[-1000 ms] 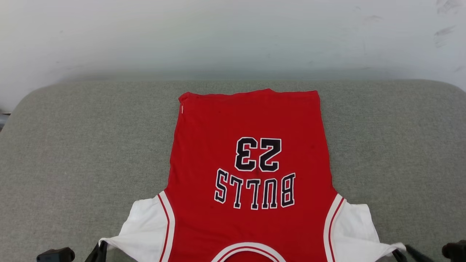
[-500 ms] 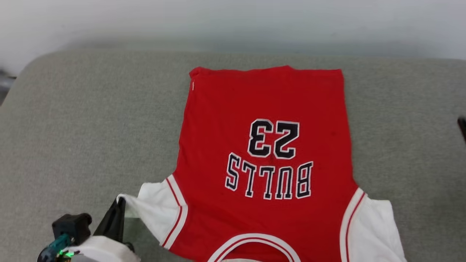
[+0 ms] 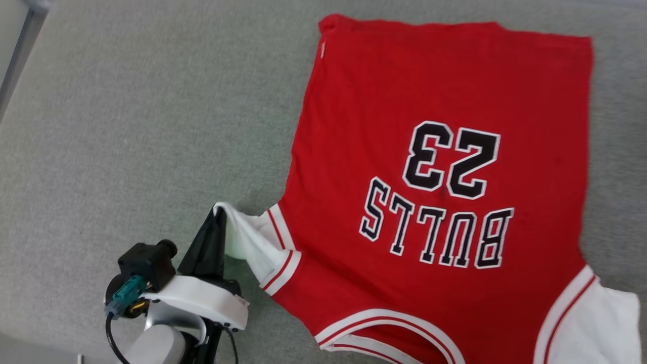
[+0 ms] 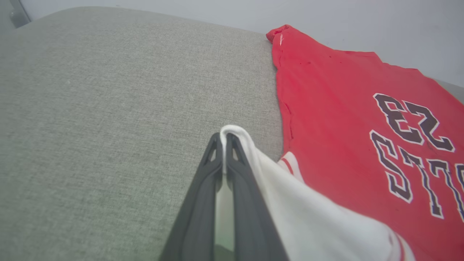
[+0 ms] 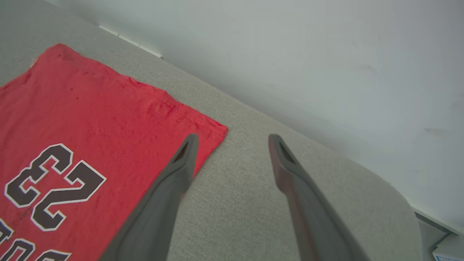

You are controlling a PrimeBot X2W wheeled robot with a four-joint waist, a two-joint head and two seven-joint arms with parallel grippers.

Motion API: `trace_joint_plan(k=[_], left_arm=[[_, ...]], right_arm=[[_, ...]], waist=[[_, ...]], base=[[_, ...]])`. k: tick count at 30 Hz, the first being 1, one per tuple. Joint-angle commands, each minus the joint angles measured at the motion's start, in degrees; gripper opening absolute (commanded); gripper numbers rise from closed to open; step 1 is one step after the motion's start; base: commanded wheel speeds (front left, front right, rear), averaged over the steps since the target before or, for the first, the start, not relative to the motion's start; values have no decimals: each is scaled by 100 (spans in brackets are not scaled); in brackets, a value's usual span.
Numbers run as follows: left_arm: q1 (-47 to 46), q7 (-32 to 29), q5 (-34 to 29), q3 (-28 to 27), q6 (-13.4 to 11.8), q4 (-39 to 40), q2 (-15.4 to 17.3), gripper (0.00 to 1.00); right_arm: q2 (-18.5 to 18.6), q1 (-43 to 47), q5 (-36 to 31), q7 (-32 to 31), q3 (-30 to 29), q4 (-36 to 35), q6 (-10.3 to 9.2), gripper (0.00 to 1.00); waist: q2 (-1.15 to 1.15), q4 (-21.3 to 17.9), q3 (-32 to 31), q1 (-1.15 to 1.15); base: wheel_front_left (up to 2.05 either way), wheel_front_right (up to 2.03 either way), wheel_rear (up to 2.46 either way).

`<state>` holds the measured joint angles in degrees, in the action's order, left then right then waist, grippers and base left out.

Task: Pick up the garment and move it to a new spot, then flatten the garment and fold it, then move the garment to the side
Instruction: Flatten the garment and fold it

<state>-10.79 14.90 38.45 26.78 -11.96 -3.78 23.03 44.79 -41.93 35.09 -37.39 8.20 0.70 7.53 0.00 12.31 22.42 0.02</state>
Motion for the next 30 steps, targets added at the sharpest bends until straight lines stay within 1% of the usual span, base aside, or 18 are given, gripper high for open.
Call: trace_joint_plan(k=[1,3,4,6,8,11,15,19,23,24,25,28,30], left_arm=[[-130,39,-83,-39,47,39,-101,0],[-199,39,-209,-103,99,62,-245,0],[-296,35,-367,-188,204,106,-454,0],[-332,35,-476,-251,273,112,-583,0],[-381,36,-573,-315,341,121,-719,0],[-419,36,-709,-421,452,115,-911,0],[-490,28,-905,-539,630,62,-1156,0],[-490,29,-1064,-668,783,-16,-1344,0],[-482,28,-1216,-802,924,-86,-1486,0],[-473,28,-1245,-830,950,-102,-1520,0],[-458,28,-1278,-868,982,-117,-1541,0],[-403,28,-1364,-980,1033,-170,-1586,0],[-361,28,-1412,-1059,1076,-199,-1606,0]], right_arm=[[70,-276,79,-369,116,191,-8,100],[-15,-668,246,-1032,275,533,-8,100],[-61,-1205,284,-1942,396,890,-8,100],[-96,-1475,165,-2380,472,1080,-7,100],[-119,-1724,3,-2692,519,1233,-7,100],[-169,-1980,-183,-2999,573,1454,-8,100],[-289,-2104,-348,-3145,619,1691,-6,100],[-338,-1734,-359,-3355,796,1937,-6,100],[-225,-1387,-301,-3435,867,2052,-6,100],[-190,-1360,-304,-3398,867,2047,-6,21],[-173,-1357,-306,-3362,856,2043,-6,0],[-92,-1464,-374,-3134,819,1982,-6,0],[-130,-1568,-321,-2944,776,1960,-7,0]], waist=[[0,373,439,-2],[0,465,604,-2],[0,617,871,-2],[0,698,1033,-2],[0,776,1189,-2],[0,874,1390,-2],[0,972,1590,-2],[0,1019,1687,-2],[0,1032,1711,-2],[0,1025,1705,-2],[0,1011,1689,-2],[0,961,1591,-2],[0,896,1476,-2]], base=[[0,0,0],[0,0,0],[0,0,0],[0,0,0],[0,0,0],[0,0,0],[0,0,0],[0,0,0],[0,0,0],[0,0,0],[0,0,0],[0,0,0],[0,0,0]])
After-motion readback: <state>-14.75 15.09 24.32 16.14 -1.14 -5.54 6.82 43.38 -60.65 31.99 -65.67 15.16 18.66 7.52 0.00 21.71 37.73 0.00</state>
